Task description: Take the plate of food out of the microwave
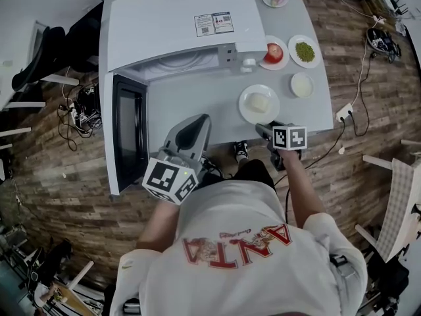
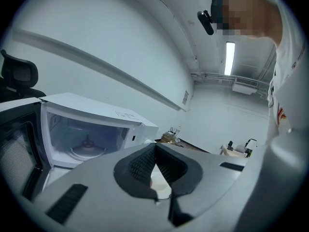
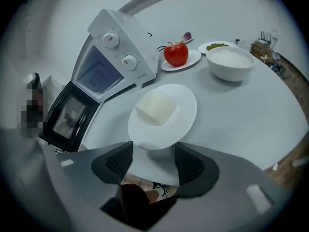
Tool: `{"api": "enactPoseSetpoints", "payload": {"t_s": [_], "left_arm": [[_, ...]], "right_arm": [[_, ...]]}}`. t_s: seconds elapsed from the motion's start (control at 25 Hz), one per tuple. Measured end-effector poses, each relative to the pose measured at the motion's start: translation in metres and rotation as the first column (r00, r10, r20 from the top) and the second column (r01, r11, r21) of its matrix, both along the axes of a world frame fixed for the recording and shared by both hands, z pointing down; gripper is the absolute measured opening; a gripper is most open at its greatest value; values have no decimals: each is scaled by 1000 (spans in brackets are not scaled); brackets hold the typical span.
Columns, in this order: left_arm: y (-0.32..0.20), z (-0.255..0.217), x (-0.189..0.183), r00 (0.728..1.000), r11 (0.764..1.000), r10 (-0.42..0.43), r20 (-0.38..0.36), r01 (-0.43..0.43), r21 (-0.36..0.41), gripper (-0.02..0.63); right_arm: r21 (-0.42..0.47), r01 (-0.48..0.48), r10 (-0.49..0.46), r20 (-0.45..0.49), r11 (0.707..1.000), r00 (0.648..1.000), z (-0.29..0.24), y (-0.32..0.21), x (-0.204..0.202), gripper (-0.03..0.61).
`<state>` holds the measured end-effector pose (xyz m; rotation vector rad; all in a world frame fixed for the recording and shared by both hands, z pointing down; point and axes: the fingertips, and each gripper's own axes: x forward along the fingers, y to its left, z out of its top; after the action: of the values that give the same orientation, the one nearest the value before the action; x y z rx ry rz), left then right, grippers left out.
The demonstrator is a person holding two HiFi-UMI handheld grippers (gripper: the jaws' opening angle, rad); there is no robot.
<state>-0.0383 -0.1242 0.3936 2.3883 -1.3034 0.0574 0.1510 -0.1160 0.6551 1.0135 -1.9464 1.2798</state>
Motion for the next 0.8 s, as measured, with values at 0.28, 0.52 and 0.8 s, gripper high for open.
{"api": "enactPoseSetpoints", "payload": {"t_s": [0.28, 0.52, 0.8], "left_arm": [[3, -2, -9, 999, 999, -40, -2, 40, 2, 9], [1, -19, -20, 996, 995, -85, -6, 86, 45, 9], [-1, -47, -41, 988, 981, -154, -15, 155, 118, 9]], "right_arm": [[-3, 151, -150, -118, 989, 982, -3, 6, 1, 241], [194, 106, -91, -87, 975, 992, -58, -28, -6, 60], [443, 41, -107, 125, 896, 986, -165, -66, -46, 2]]}}
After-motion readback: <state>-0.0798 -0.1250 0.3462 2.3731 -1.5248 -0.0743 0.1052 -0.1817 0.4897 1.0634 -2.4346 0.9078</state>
